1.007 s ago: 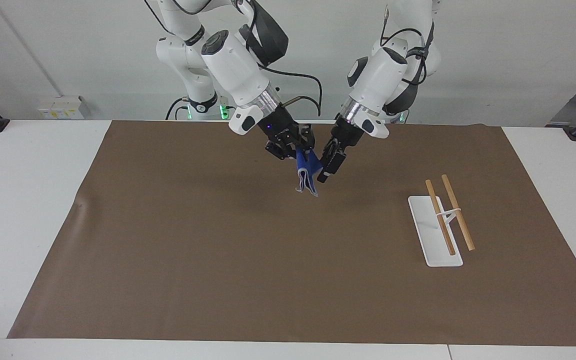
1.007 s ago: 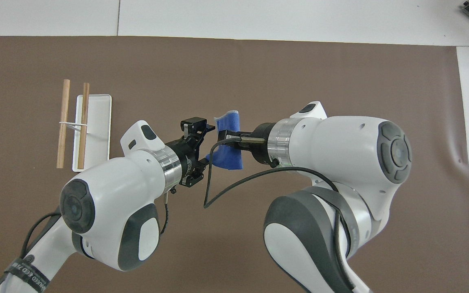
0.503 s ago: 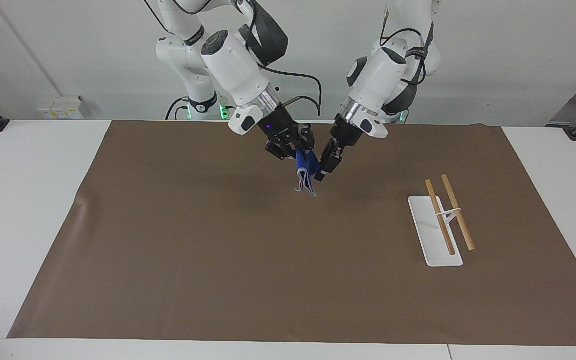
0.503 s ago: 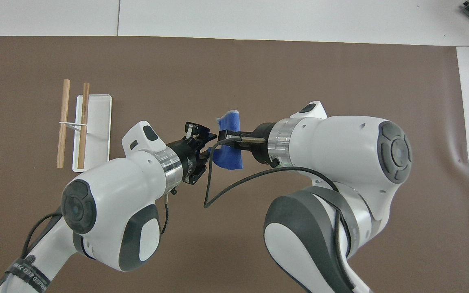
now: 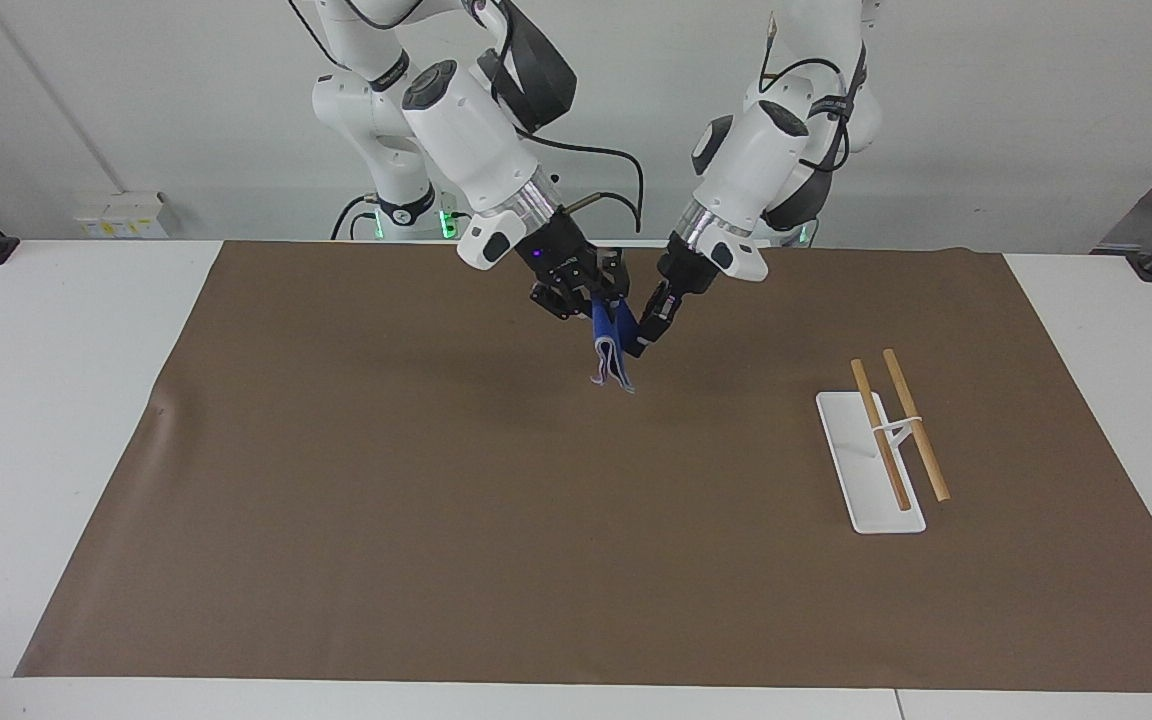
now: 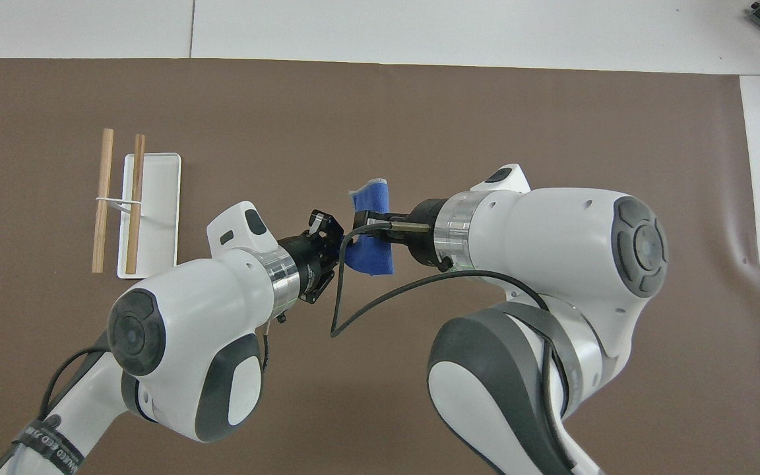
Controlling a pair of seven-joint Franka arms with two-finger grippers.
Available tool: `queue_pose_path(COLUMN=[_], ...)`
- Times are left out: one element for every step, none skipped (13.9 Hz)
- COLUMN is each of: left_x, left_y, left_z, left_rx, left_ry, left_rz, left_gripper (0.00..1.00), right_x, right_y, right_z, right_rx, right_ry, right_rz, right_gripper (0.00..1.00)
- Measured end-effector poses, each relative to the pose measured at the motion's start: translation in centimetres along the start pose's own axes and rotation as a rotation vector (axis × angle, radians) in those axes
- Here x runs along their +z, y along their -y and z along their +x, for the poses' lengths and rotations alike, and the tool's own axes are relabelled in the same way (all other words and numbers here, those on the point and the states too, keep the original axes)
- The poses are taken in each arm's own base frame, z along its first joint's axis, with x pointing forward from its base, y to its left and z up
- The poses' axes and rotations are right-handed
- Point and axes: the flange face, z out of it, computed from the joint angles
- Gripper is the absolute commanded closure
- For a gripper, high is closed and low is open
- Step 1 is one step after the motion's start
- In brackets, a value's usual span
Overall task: Right arm passes towel to left arm to hang
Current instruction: 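Close the left gripper on the towel beside the right gripper, then pull the towel away with the left gripper while the right gripper releases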
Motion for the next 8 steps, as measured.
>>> queue_pose_path(left_x=[0.19,0.33,0.39,0.39,0.35,0.29,0.19,0.04], left_y=[0.27,0.48,0.58,0.64,0.66,0.64,0.57,0.45], left_z=[0.04,0.07,0.09,0.12,0.17,0.26,0.46,0.81], left_rx=[0.032,0.068,0.098,0.124,0.144,0.167,0.191,0.218], left_ry=[0.001,0.004,0.006,0.009,0.01,0.01,0.009,0.007], left_rz=[0.016,0.031,0.041,0.049,0.052,0.053,0.051,0.048], left_gripper=[1.0,1.0,1.0,1.0,1.0,1.0,1.0,1.0], right_x=[0.0,0.01,0.02,0.03,0.04,0.05,0.05,0.05], right_y=[0.0,0.0,-0.01,-0.02,-0.02,-0.03,-0.03,-0.03], right_z=[0.0,-0.01,-0.02,-0.03,-0.03,-0.04,-0.04,-0.04], right_rx=[0.0,0.0,0.0,0.0,0.0,0.0,0.0,0.0], right_ry=[0.0,0.001,0.002,0.002,0.003,0.003,0.003,0.003], right_rz=[0.0,0.0,-0.001,-0.001,-0.001,-0.001,-0.001,-0.001], right_gripper=[1.0,1.0,1.0,1.0,1.0,0.97,0.82,0.26])
